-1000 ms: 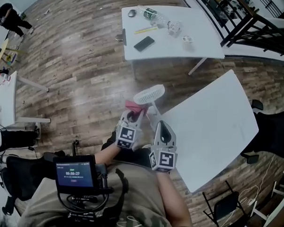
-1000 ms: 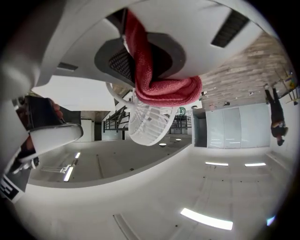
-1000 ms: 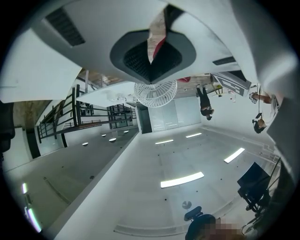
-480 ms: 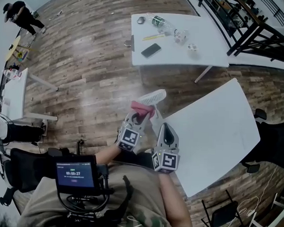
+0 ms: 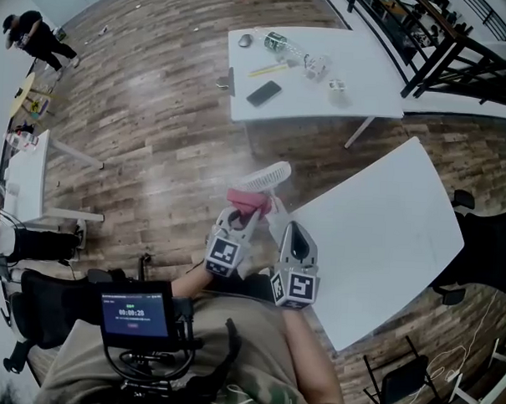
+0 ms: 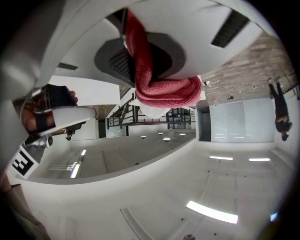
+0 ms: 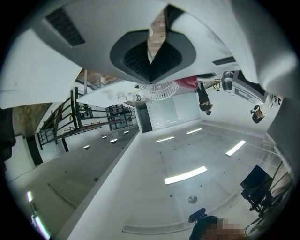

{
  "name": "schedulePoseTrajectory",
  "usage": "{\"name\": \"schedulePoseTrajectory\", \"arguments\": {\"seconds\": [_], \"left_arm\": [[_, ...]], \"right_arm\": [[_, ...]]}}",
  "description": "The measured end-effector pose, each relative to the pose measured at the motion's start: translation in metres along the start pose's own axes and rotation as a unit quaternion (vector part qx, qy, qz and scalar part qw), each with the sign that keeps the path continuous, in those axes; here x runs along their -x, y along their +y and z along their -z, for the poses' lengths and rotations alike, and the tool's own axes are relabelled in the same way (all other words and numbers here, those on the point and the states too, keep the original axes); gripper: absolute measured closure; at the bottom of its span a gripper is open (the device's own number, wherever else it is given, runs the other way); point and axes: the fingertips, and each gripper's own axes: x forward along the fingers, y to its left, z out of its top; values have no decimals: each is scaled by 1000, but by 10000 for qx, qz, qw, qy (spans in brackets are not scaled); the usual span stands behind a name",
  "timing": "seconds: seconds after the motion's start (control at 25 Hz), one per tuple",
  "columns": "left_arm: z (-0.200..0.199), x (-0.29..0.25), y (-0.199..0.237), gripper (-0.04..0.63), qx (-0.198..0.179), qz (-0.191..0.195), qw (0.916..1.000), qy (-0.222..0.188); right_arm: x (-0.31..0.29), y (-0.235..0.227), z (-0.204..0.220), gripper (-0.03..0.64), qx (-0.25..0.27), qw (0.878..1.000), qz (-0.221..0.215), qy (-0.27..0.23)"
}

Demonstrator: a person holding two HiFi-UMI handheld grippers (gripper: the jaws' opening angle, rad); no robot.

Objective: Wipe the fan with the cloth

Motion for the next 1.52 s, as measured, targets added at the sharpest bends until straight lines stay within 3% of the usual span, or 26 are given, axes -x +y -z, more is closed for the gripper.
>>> {"name": "schedulePoseTrajectory", "arguments": {"seconds": [0.08, 0.28, 0.64, 0.96, 1.2, 1.52], "left_arm": [[19, 4, 6, 526, 175, -119, 9995, 217], [64, -4, 19, 526, -126, -130, 9980, 609], [81, -47, 20, 526, -148, 89, 9984, 530], [56, -45, 22, 526, -309, -221, 9989, 269], [48, -39, 18, 526, -558, -194, 9978, 286], [13, -26, 9, 526, -224, -325, 9992, 29]], "right_arm": [[-3, 1, 1, 612, 42, 10000, -6, 30], [-12, 11, 1, 612, 135, 9999, -61, 25], [-12, 27, -2, 612, 259, 9993, -239, -143], [-14, 16, 4, 612, 302, 9993, -211, -96], [-16, 13, 3, 612, 178, 9996, -230, 3], [-23, 23, -10, 612, -2, 9990, -438, -17]]}}
